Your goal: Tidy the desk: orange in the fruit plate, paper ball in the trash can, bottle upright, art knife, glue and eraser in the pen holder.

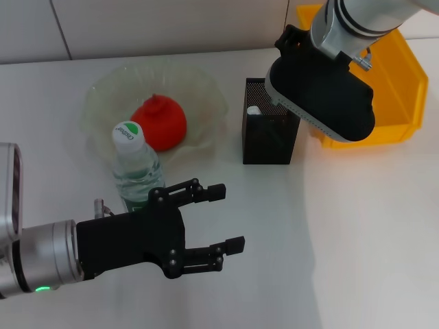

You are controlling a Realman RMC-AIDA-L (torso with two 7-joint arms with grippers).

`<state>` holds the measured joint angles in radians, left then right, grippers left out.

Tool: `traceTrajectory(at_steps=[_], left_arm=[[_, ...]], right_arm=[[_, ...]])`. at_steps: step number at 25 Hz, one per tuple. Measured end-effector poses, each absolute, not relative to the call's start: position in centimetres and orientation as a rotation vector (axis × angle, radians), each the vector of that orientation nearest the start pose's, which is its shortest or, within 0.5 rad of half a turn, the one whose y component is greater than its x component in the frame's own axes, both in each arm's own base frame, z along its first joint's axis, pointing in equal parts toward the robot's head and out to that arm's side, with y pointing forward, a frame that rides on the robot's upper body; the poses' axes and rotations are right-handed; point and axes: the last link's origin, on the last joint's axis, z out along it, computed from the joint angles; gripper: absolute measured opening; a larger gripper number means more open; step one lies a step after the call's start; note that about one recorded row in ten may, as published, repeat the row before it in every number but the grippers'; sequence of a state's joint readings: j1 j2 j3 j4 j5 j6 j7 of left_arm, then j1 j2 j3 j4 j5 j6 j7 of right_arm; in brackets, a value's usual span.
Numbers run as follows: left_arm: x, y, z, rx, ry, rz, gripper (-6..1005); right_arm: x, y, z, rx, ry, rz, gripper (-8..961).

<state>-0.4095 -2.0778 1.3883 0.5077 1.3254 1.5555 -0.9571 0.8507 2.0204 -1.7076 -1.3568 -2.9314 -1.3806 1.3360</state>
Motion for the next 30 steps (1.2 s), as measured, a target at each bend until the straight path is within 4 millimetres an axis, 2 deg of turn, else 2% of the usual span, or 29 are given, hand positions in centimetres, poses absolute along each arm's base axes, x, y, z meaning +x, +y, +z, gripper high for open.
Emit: traceTrajectory(at_steps=[7,17,21,25,30], left_arm=[[-22.8,27.0,-6.4,-2.834,-0.197,-1.067,802],[-22.7,26.9,-6.4,-2.835,-0.195,-1.071,802],[-22.7,26.9,-6.4,-2.836,-0.195,-1.073,802],[-22.7,26.8,-6.3,-2.838,-0.192,-1.079,802],[-22.7,26.8,-6.3,-2.837,-0.192,-1.082,802]], right_arm=[[9.6,40.9,-0.5,-2.232,-1.448,-1.293,140],[9.9,40.9,-0.8,-2.247,-1.439,-1.305,219],[8.9,41.0,-0.4,-2.237,-1.385,-1.252,218],[7.5,41.2,2.3,-2.222,-1.236,-1.132,218],[7.0,40.8,8.1,-2.167,-0.904,-0.853,217]])
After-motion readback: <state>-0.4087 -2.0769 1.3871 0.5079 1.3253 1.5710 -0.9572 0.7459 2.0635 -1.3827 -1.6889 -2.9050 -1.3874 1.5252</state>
